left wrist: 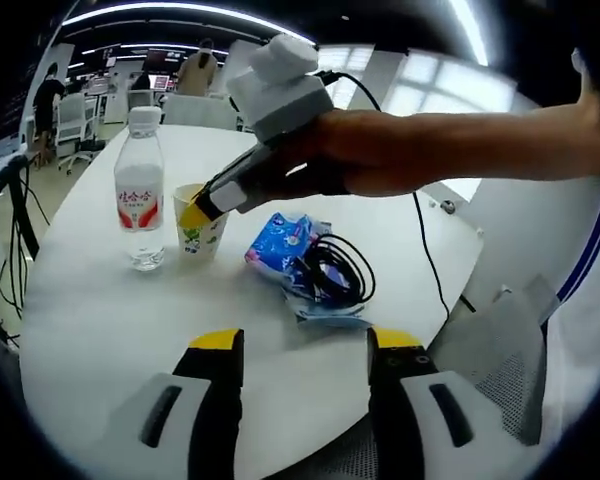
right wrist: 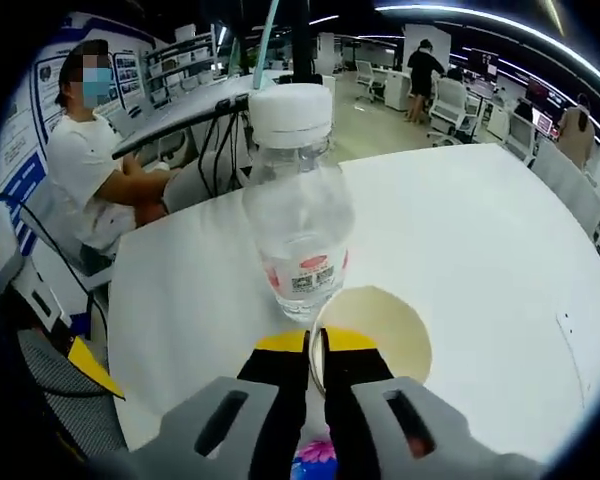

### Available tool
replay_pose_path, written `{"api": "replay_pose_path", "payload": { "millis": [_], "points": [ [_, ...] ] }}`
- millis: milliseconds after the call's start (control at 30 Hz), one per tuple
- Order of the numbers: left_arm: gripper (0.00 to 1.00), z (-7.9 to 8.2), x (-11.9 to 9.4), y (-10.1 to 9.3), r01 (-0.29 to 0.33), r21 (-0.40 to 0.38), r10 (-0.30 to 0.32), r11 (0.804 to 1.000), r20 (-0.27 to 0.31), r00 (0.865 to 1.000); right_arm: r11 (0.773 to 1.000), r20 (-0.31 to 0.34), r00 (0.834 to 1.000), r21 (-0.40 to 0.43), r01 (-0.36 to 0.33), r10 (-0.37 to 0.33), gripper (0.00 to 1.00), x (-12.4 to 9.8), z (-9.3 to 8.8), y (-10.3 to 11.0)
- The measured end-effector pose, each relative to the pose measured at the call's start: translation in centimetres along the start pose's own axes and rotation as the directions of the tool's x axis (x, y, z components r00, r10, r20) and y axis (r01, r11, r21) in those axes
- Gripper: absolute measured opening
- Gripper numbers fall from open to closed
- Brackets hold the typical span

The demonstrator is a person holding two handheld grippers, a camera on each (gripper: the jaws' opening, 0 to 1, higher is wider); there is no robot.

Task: Arrange the tabletop items into an orderly group along one side of the table until the central work area is clear of visible clutter.

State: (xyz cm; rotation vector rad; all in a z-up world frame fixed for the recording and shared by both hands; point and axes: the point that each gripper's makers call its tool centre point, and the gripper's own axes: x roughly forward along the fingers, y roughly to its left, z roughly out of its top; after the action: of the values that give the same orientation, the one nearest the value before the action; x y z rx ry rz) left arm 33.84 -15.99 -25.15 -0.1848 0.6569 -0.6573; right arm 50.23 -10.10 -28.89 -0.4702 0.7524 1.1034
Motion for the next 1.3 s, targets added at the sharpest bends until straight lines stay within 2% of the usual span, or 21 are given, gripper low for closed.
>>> {"api": "replay_pose_path", "payload": {
  "millis": [133,267,333,467,600,667,867,1100,1300],
  "points": [
    [0.49,-0.1,0.0,0.1,-0.003,0.001,0.003,1.000,-0.001,1.000,1.000,-0.005,1.000,0.000,0.000,0.000,0.05,0.5,-0.2,-0.2],
    [0.49,-0.2,0.1,0.3,-0.005,-0.003,0.005,1.000,0.000,1.000,1.000,-0.006,1.000,-0.006,-0.006,0.006,0.16,0.7,-0.2,-0.1],
    [0.49,-0.2,0.1,0.3,-0.004,0.000,0.004,1.000,-0.001,1.000,1.000,-0.004,1.000,-0.012,-0.002,0.002,0.18,0.6,-0.2,-0.2],
    [0.49,-0.3,0.1,0.3,-0.007,0.001,0.007,1.000,-0.003,1.000,1.000,0.016,1.000,-0.005,0.005,-0.005,0.20,-0.8,0.5,0.7],
    [0.49,-0.3,0.1,0.5,-0.010,-0.003,0.010,1.000,-0.002,1.000,1.000,0.037,0.999,-0.017,0.012,-0.011,0.22,-1.5,0.5,0.6],
    [0.49,-0.3,0.1,0.6,-0.011,-0.003,0.011,1.000,-0.002,1.000,1.000,0.054,0.998,-0.018,0.018,-0.017,0.23,-2.6,1.1,0.6],
    [0.49,-0.3,0.1,0.4,-0.005,-0.001,0.005,1.000,-0.005,1.000,0.998,0.087,0.994,-0.020,0.061,-0.059,0.27,-6.2,1.2,-0.3],
    [0.49,-0.1,0.2,0.1,-0.002,0.001,0.002,1.000,-0.004,1.000,0.993,0.110,0.987,0.024,0.116,-0.118,0.26,-9.4,-0.6,-2.5],
    [0.49,0.1,0.3,0.1,-0.005,-0.003,0.005,1.000,0.001,1.000,0.983,0.097,0.981,0.095,0.160,-0.169,0.26,-12.3,-3.8,-3.3]
  ]
}}
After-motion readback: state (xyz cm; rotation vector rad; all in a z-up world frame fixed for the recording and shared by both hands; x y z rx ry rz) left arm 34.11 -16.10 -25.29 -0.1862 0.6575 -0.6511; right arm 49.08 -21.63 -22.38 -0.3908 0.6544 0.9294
